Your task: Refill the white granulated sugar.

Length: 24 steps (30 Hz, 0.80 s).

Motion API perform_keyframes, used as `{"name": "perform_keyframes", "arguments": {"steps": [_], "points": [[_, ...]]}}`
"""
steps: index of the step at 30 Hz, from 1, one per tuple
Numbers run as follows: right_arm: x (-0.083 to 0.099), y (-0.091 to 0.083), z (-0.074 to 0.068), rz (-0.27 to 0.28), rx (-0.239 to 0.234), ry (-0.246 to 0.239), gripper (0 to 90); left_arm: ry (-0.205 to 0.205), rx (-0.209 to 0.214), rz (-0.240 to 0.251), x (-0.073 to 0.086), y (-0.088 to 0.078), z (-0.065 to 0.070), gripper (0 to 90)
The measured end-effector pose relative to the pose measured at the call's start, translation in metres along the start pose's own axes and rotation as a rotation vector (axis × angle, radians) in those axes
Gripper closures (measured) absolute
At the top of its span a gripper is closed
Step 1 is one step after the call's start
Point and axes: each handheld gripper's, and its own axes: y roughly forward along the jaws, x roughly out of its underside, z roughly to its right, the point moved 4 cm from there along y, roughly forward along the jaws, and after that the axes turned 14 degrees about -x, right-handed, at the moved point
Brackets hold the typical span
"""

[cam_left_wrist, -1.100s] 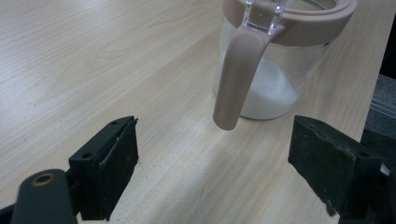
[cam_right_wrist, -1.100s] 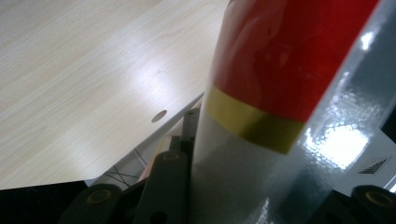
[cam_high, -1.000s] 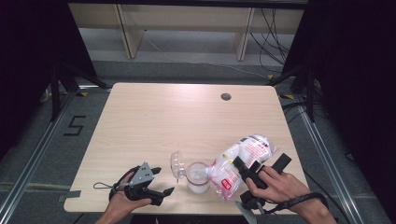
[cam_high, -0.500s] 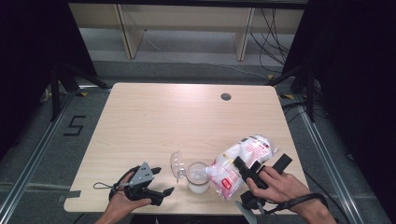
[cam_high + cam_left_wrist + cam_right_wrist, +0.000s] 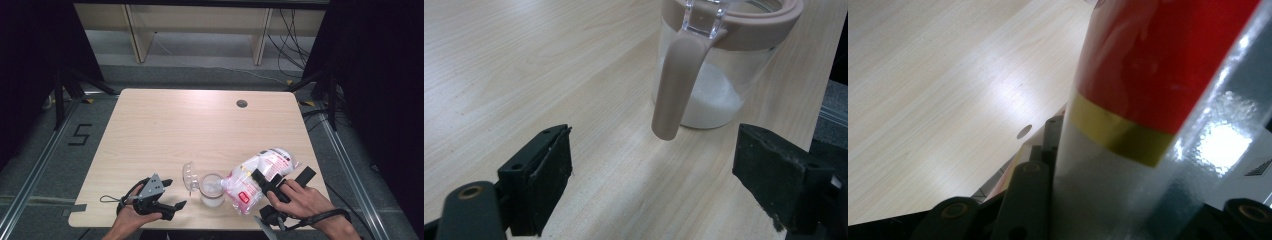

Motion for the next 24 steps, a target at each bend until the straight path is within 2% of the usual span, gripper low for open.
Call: {"name": "perform_keyframes", "arguments": {"steps": [3,4,5,6,7,9,10,11,12,13,14,16,17,18,20,23,24], "points": [[0.001,0.000,-0.001,0.004,-0.006,-0.008,76.4,0.008,0.008,-0.005,0.000,0.000,-0.001,15.5],[0.002,0.000,-0.001,0.008,0.009,0.018,76.4,-0.001,-0.001,0.000,0.000,0.000,0.000,15.5],[0.002,0.001,-0.003,0.019,-0.005,0.031,76.4,-0.004,0.001,0.007,0.000,0.000,0.000,15.5],[0.003,0.001,0.000,0.021,-0.004,0.008,76.4,-0.003,0.010,0.004,0.000,0.000,0.000,15.5],[0.001,0.003,-0.007,0.060,0.002,0.131,76.4,-0.002,0.011,0.003,0.000,0.000,0.000,15.5],[0.001,0.005,-0.008,0.083,0.003,0.142,76.4,0.008,-0.002,-0.003,0.000,0.000,-0.001,15.5],[0.001,0.005,-0.011,0.078,0.032,0.180,76.3,0.006,-0.001,0.003,0.000,0.000,-0.001,15.5],[0.000,0.007,-0.008,0.089,0.030,0.135,76.4,-0.005,0.001,0.008,0.000,0.001,0.000,15.5],[0.000,0.007,-0.008,0.089,0.030,0.135,76.4,-0.005,0.001,0.008,0.000,0.001,0.000,15.5],[0.002,0.008,-0.009,0.105,0.049,0.157,76.3,-0.005,0.001,0.006,0.000,0.001,0.000,15.5],[0.004,0.006,-0.016,0.083,0.050,0.230,76.3,-0.006,0.008,0.007,0.000,0.001,0.000,15.5],[0.003,0.007,-0.018,0.101,0.062,0.275,76.2,0.010,0.000,-0.008,0.000,0.000,-0.001,15.5],[0.003,0.007,-0.018,0.100,0.068,0.281,76.2,0.017,-0.007,-0.011,0.001,0.000,-0.002,15.5],[0.000,0.007,-0.022,0.104,0.060,0.341,76.2,0.017,-0.007,-0.011,0.001,0.000,-0.002,15.5],[-0.003,0.008,-0.023,0.111,0.045,0.345,76.2,0.005,0.009,-0.004,0.000,0.000,-0.001,15.5],[-0.004,0.008,-0.023,0.103,0.048,0.327,76.2,0.006,0.000,0.002,0.001,0.001,-0.001,15.5],[-0.003,0.006,-0.019,0.079,0.038,0.245,76.2,0.006,-0.007,0.001,0.001,0.001,-0.001,15.5]]}}
